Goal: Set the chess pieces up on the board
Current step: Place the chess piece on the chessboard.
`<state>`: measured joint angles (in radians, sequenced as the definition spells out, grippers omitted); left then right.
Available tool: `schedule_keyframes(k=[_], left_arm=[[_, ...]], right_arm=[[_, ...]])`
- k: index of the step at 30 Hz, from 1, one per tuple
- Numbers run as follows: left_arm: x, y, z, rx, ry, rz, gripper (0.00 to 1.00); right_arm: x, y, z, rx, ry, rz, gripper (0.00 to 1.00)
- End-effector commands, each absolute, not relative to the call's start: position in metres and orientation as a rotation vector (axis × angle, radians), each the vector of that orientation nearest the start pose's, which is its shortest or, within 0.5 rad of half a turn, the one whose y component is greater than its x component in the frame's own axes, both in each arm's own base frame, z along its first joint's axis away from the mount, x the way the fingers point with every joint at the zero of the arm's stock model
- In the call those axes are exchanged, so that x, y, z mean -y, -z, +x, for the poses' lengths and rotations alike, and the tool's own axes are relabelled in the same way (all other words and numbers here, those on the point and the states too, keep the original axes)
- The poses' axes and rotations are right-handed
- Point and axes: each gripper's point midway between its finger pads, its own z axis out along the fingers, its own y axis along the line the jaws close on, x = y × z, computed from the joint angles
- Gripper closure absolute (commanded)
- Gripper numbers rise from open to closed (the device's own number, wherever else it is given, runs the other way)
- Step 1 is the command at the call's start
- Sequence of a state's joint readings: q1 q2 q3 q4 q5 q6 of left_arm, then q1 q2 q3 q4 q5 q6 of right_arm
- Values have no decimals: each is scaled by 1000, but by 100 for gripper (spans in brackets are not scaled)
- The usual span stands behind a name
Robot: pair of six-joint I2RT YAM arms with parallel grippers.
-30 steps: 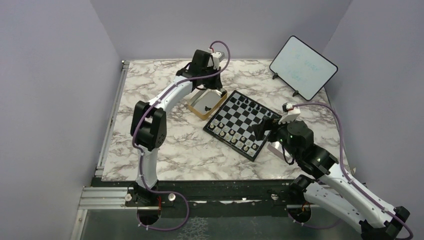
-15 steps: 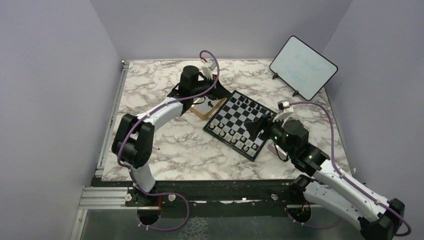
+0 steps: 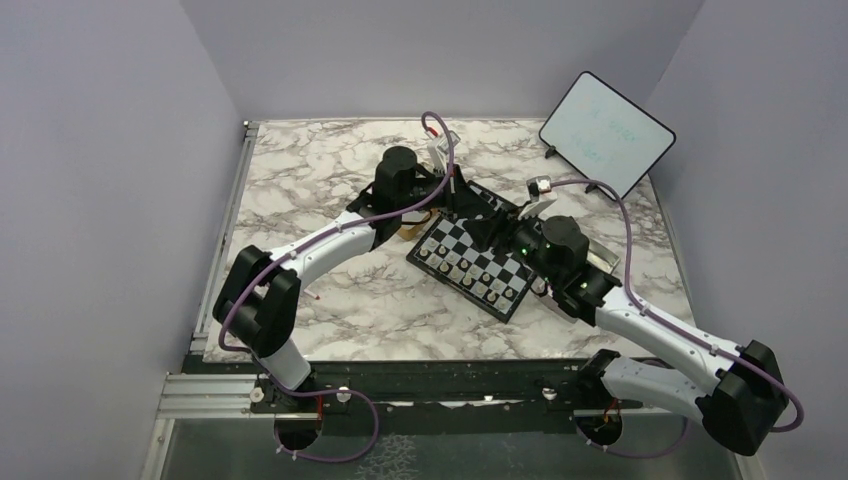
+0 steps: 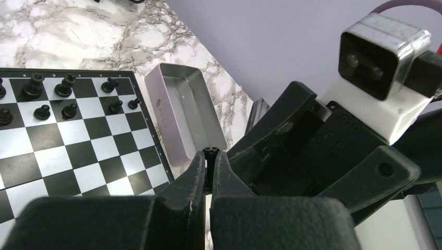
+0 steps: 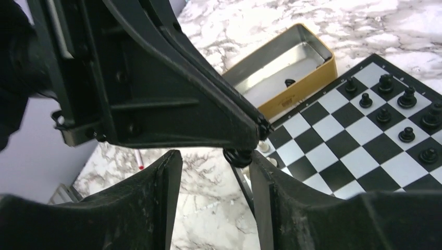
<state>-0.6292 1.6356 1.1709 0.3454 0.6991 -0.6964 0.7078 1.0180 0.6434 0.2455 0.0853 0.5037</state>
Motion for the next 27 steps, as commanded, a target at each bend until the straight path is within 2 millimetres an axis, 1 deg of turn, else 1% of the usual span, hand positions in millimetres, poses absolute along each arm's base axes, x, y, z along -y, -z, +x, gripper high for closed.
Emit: schedule_keyframes(k=[1, 7, 11, 13, 16, 20, 22, 27], left_arm=[[380, -280, 294, -1820, 1557, 513, 100], [381, -275, 290, -1837, 1566, 512, 100], [380, -272, 287, -1853, 1578, 503, 100], [381, -271, 285, -1861, 1591, 505, 98], [382, -269, 279, -1871, 1622, 531, 97], [378, -273, 274, -1861, 1625, 540, 94], [377, -275, 270, -1854, 1631, 550, 91], [373, -277, 260, -1858, 1655, 563, 80]], right_arm=[[-244, -274, 289, -1622, -849, -51, 48], [-231, -274, 296, -1611, -774, -2, 60], [-220, -272, 301, -1603, -715, 36, 64], [-213, -271, 304, -1584, -675, 55, 65], [-206, -269, 305, -1553, -633, 50, 72], [-211, -265, 301, -1543, -614, -53, 84], [-216, -263, 296, -1524, -607, -151, 87], [-218, -261, 283, -1457, -543, -364, 92]])
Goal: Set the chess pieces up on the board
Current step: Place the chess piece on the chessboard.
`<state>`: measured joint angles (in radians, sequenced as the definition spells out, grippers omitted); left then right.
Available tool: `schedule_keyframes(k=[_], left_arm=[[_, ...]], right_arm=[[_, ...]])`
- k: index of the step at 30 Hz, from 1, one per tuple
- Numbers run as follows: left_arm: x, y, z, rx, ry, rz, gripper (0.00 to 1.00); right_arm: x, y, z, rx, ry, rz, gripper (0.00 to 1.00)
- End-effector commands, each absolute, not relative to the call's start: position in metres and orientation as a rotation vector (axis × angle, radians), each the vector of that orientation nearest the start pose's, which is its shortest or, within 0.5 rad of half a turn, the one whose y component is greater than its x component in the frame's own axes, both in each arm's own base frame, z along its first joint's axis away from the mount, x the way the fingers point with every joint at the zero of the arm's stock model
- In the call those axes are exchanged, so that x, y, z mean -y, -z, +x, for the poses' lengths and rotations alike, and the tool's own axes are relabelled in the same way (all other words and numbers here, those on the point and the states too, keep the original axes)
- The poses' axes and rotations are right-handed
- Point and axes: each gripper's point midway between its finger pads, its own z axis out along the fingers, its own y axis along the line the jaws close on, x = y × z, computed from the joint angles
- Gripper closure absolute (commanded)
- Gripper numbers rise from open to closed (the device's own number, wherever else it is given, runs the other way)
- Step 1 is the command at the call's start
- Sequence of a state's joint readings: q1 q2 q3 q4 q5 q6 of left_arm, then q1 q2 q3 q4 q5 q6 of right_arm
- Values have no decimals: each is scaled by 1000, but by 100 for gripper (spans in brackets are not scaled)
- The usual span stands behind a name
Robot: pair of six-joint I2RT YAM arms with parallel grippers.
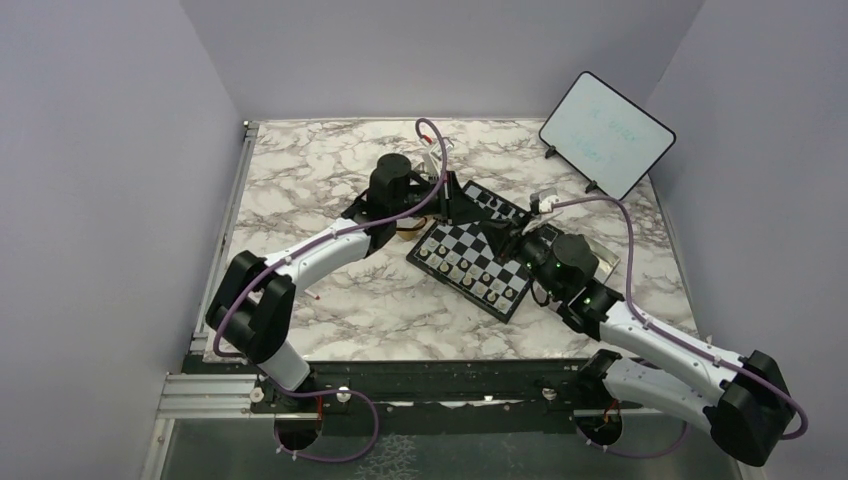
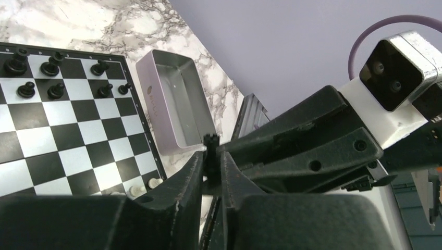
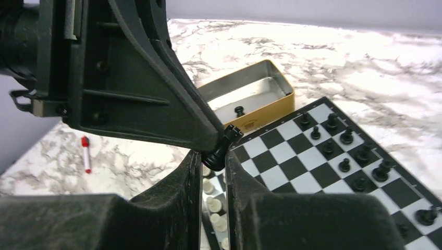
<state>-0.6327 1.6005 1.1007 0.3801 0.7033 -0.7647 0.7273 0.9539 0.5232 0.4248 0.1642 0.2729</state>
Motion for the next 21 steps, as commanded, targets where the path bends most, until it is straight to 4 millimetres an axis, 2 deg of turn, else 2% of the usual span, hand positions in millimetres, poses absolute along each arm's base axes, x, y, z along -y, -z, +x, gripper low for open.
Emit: schedule_keyframes(k=[1, 5, 8, 13, 16, 21], left_arm=[[372, -277, 259, -1858, 1654, 563, 75], [367, -273, 257, -1859, 1615, 568, 57], [363, -268, 258, -1895, 1555, 577, 49], [350, -264, 262, -1976, 1408, 569, 44], [345, -259, 263, -2043, 1344, 577, 43], [344, -272, 258, -2040, 1354, 612, 40]], right_arm=[[-221, -261, 280, -1449, -540, -403, 93], [-226, -255, 275, -1417, -502, -545, 96], [-234, -250, 271, -1407, -494, -645, 96], [-244, -240, 261, -1366, -483, -819, 96], [-253, -240, 254, -1282, -467, -948, 97], [-261, -241, 249, -1198, -451, -1057, 97]])
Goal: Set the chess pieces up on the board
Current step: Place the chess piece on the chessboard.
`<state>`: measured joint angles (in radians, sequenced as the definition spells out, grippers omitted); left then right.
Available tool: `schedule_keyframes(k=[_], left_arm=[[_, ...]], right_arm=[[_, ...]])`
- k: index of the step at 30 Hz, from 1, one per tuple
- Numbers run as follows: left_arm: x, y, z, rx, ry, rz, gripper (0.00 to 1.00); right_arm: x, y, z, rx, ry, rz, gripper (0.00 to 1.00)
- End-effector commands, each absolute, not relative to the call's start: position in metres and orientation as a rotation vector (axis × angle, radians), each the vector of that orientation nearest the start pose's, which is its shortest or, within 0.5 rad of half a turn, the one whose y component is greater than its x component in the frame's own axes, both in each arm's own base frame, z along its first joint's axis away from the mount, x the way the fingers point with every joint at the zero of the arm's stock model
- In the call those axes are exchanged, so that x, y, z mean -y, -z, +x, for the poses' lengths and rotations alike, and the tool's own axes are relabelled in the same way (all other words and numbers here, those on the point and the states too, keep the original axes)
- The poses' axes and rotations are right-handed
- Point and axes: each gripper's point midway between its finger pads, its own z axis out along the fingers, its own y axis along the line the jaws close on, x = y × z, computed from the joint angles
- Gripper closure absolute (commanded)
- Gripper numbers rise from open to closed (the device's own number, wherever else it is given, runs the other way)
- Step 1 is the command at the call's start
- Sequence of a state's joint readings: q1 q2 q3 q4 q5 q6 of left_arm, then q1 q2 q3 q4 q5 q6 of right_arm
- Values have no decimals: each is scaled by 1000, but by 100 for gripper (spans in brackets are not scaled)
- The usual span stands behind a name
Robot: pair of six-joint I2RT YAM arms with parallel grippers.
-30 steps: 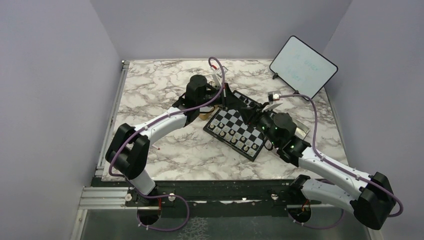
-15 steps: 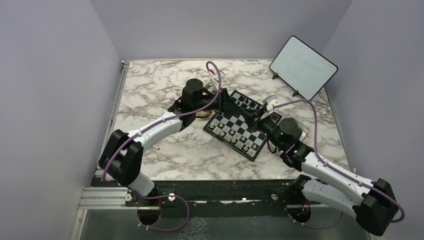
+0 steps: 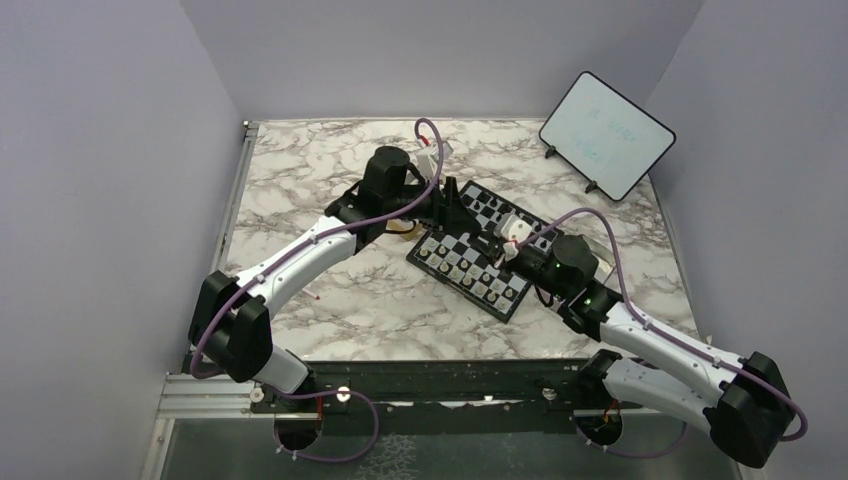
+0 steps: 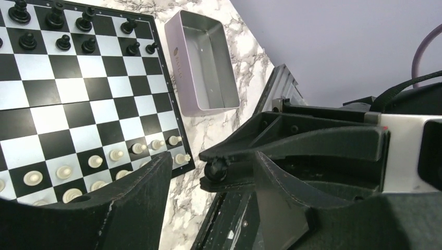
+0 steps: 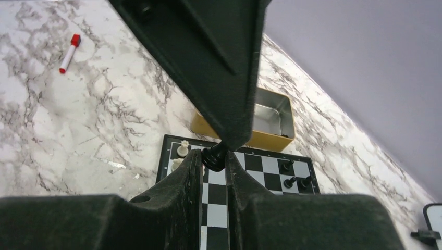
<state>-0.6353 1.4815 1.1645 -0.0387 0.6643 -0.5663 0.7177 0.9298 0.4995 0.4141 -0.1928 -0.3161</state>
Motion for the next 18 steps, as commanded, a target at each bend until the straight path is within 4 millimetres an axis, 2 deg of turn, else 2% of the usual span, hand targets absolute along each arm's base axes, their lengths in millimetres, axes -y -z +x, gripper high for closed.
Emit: schedule_keyframes(k=[1, 5, 11, 18], left_arm=[[344, -274, 258, -2039, 1358, 611, 40], [343, -272, 257, -2076, 1344, 618, 42], [337, -264, 258, -2160, 1281, 616, 54], [345, -265, 254, -2180, 1352, 630, 59]], right_arm=[[-262, -240, 251, -1205, -446, -1059, 97], [-267, -235, 252, -1211, -452, -1095, 97], [-268, -236, 251, -1226, -479, -1073, 99], [-266, -246, 250, -1226, -479, -1065, 99]])
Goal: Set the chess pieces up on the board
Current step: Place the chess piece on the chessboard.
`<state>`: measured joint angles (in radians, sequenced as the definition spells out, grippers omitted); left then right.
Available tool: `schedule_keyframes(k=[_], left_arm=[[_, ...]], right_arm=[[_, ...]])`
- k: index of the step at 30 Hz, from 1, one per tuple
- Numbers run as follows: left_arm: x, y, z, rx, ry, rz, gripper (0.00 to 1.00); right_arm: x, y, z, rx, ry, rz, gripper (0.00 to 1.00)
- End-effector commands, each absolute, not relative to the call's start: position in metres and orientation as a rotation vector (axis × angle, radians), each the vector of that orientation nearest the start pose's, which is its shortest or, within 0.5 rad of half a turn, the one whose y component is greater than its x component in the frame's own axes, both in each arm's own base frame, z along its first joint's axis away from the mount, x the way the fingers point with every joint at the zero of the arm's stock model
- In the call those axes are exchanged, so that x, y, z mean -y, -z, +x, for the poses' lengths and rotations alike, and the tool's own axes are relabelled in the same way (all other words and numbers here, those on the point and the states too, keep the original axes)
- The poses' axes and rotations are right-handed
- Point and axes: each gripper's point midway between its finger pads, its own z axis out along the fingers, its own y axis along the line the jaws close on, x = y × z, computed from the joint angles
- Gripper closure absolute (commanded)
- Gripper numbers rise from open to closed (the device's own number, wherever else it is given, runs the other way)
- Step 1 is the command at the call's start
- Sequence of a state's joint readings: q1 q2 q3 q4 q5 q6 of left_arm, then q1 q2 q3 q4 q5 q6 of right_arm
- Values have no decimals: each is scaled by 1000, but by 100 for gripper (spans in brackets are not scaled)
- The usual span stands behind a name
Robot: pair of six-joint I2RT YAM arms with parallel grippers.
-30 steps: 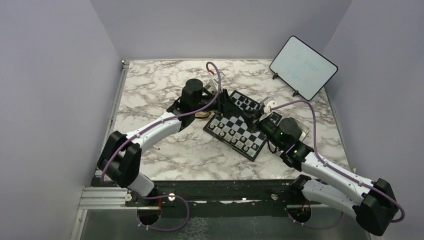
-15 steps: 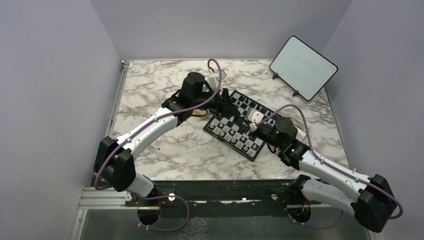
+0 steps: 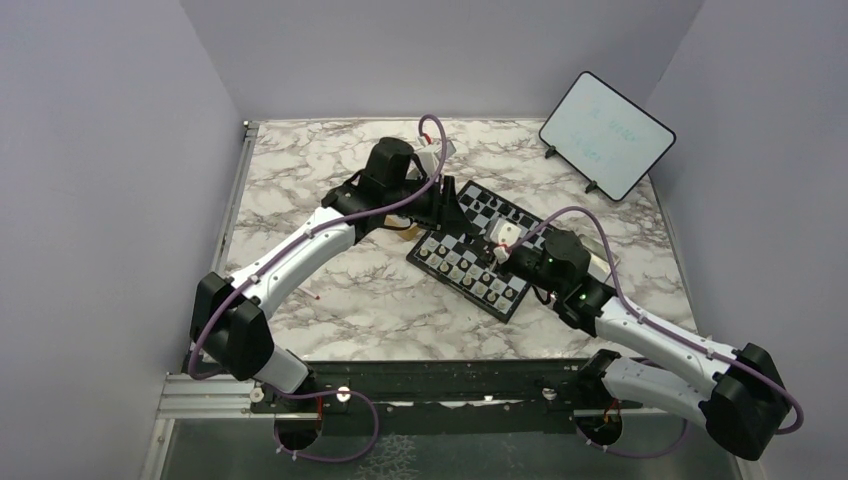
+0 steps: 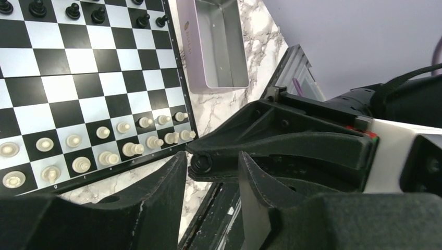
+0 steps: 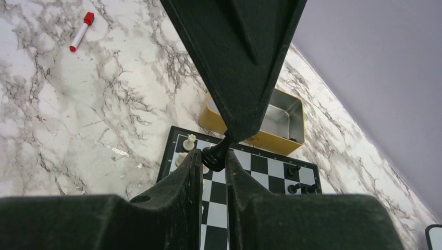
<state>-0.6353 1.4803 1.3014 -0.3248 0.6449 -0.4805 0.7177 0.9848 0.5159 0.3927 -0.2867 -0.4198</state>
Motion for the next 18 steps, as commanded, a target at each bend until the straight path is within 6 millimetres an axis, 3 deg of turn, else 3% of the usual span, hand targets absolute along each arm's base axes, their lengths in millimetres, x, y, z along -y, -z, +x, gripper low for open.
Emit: schedule_keyframes(k=[1, 5, 13, 15, 18], left_arm=[[347, -265, 253, -2182, 1364, 636, 60], [349, -262, 254, -2195, 1369, 631, 64], [349, -261, 254, -2193, 1364, 639, 88], [349, -260, 255, -2189, 1354, 644, 91], [349, -259, 261, -2176, 1323, 651, 93]], right_arm=[[-267, -248, 250, -1223, -481, -1064, 99], [-268, -250, 250, -1220, -489, -1060, 99], [-264, -249, 250, -1229, -483, -1044, 99], [-264, -247, 249, -1240, -490, -1042, 93], [-261, -239, 246, -1291, -517, -1017, 72]])
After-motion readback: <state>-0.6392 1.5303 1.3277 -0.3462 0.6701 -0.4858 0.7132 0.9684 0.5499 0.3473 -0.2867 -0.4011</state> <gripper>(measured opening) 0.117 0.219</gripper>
